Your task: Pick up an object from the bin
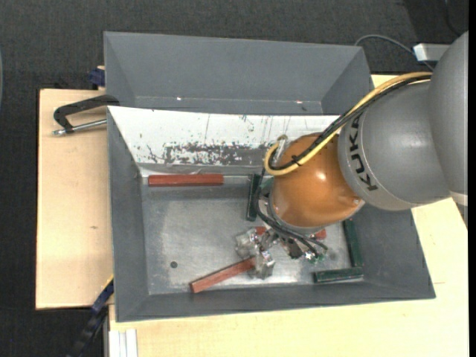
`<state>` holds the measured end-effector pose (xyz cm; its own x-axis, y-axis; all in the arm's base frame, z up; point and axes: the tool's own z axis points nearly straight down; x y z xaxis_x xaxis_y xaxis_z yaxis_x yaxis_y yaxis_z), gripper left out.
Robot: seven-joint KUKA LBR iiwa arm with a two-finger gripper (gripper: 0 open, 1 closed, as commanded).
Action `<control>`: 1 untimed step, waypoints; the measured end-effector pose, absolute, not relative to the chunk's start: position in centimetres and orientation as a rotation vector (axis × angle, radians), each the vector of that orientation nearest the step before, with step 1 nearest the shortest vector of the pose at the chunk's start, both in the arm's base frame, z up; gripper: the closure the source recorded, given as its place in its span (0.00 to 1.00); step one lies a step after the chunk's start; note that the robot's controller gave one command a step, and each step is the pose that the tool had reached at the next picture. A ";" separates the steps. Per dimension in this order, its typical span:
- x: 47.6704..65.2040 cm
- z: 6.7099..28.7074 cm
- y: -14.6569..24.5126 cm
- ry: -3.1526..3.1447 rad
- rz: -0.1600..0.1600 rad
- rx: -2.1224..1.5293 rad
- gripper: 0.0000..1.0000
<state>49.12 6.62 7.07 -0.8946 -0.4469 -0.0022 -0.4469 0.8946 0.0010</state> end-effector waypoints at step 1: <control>49.1 7.1 6.6 3.056 0.002 -0.721 1.00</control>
Offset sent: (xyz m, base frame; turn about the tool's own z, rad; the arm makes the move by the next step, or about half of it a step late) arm 0.0117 0.0127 0.1376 0.0489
